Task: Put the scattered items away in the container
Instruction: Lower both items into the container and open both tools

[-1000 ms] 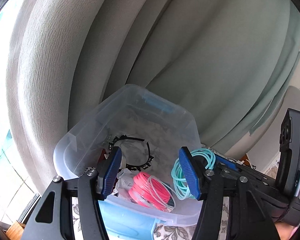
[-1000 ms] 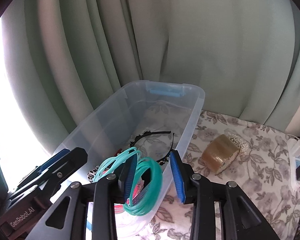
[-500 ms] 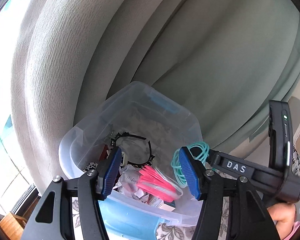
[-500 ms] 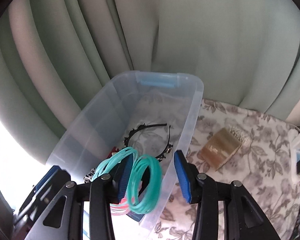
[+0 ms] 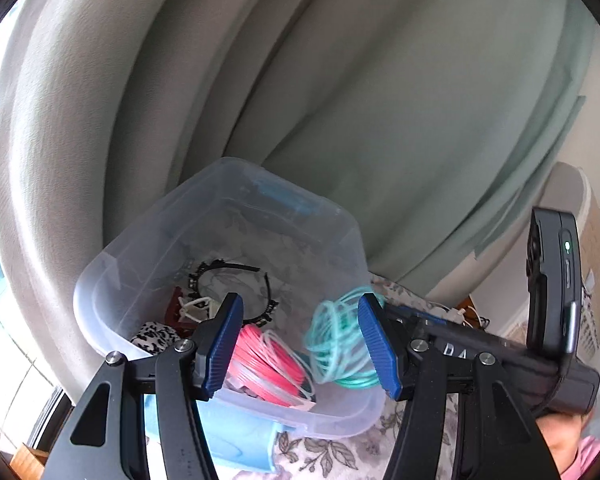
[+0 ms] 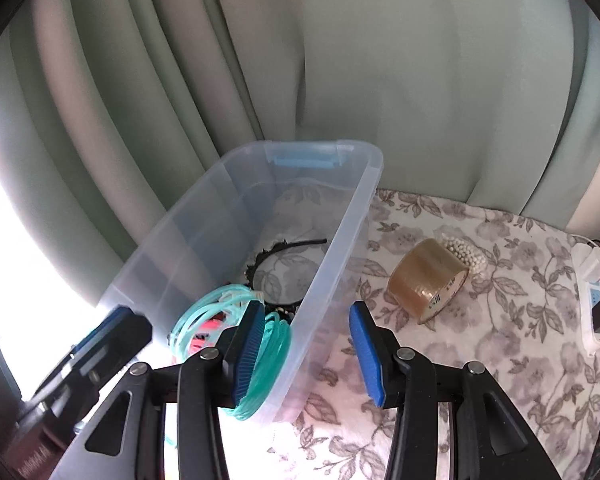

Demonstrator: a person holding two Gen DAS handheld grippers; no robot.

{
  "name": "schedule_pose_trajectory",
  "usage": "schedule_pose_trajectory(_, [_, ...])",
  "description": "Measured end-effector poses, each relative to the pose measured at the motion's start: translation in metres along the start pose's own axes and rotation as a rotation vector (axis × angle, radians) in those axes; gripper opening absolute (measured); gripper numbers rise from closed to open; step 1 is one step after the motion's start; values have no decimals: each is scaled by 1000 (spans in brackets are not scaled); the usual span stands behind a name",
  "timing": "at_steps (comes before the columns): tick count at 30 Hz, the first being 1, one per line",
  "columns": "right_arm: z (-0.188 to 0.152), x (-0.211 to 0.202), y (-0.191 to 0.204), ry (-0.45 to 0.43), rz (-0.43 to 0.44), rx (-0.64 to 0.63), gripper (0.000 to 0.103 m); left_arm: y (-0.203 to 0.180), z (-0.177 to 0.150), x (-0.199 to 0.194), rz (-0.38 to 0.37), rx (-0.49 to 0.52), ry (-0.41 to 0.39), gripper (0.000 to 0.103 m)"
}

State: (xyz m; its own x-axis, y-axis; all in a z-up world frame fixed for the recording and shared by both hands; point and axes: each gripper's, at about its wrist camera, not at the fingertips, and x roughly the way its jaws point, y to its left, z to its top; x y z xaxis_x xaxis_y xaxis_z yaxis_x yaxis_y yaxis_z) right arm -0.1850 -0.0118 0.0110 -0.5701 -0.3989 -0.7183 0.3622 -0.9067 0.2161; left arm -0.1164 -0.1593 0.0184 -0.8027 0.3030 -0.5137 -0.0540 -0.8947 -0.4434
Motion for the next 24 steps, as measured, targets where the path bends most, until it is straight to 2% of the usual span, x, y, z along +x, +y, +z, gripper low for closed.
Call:
schedule_pose_trajectory(5, [4, -16, 6, -41, 21, -19, 48, 0, 0, 4, 19, -2, 21, 61])
schedule_pose_trajectory(11, [-6, -33, 17, -66, 61, -68, 48, 3, 2, 2, 44, -23, 22, 61])
schedule_pose_trajectory(19, [-22, -52, 23, -79, 74, -78, 48, -4, 3, -12, 121, -2, 14, 61])
schedule_pose_trajectory(24, [-32, -72, 21, -103, 79, -77, 48, -15, 1, -22, 145, 17, 12, 67])
